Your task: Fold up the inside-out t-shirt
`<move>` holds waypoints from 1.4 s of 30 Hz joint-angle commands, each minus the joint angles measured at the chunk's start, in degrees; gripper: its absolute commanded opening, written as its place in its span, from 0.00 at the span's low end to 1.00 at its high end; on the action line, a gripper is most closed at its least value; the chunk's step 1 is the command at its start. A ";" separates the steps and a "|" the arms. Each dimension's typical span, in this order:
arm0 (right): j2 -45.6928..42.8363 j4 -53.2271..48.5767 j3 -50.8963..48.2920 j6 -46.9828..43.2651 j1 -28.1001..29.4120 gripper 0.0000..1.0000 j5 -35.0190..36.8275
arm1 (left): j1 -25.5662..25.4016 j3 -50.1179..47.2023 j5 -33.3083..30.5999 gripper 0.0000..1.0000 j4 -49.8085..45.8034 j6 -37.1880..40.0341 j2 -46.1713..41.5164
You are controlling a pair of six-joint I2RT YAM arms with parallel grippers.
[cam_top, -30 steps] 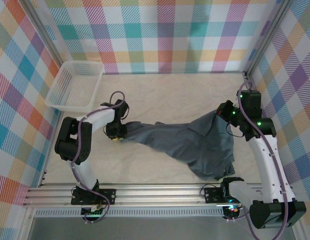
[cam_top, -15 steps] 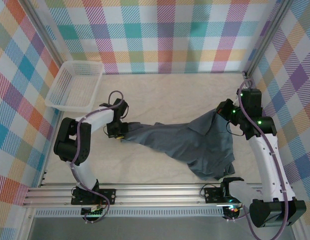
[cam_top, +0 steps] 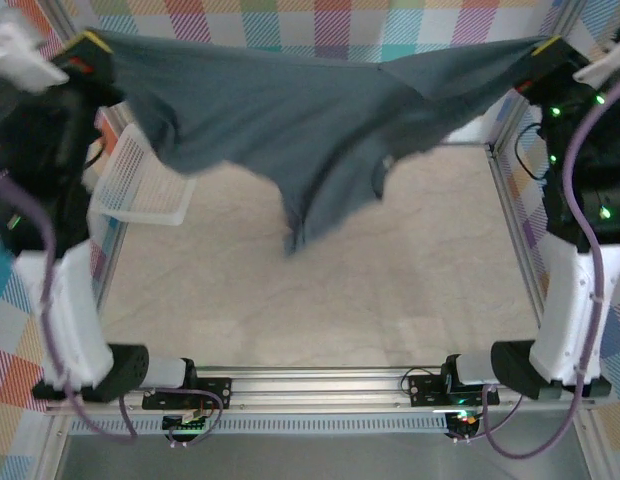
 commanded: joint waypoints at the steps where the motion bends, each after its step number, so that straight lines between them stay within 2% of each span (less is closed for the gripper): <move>1: -2.09 8.94 -2.21 -5.98 -0.42 0.00 8.86 | 0.27 0.76 -2.90 0.00 -0.62 2.63 1.68; 6: 0.11 10.56 3.89 -6.68 -0.42 0.00 6.01 | 0.35 2.41 -6.71 0.00 -1.33 3.87 0.45; 11: 1.17 11.28 8.99 -6.81 -0.42 0.00 2.35 | 0.31 2.34 -4.40 0.00 0.63 4.46 -1.55; 22: 0.56 15.16 10.26 -6.49 -0.42 0.00 -0.42 | 0.33 3.73 -2.80 0.00 2.10 5.12 -1.92; 29: 10.24 14.39 9.34 -9.35 -0.49 0.00 0.41 | 0.35 -5.44 -2.78 0.00 3.31 3.64 4.72; 32: 19.82 17.08 15.97 -13.36 -0.50 0.00 -1.89 | 0.52 -6.38 -1.75 0.00 8.68 2.72 11.36; 34: 27.33 18.03 25.38 -16.33 -0.57 0.00 -3.28 | 0.87 -1.15 -1.36 0.00 11.13 1.81 17.81; 35: 30.60 19.49 29.72 -16.36 -0.95 0.00 -4.10 | 1.20 4.60 -0.87 0.00 10.62 1.39 22.39; 38: 33.55 25.79 33.56 -11.58 -3.16 0.00 -6.73 | 2.39 24.23 1.73 0.00 8.77 -1.21 34.93; 40: 33.41 28.98 35.50 -10.64 -4.26 0.00 -8.75 | 3.06 27.01 3.85 0.00 12.53 -2.86 36.12; 42: 31.02 29.82 35.50 -7.42 -6.41 0.00 -10.60 | 3.08 29.60 5.11 0.00 13.59 -1.29 35.79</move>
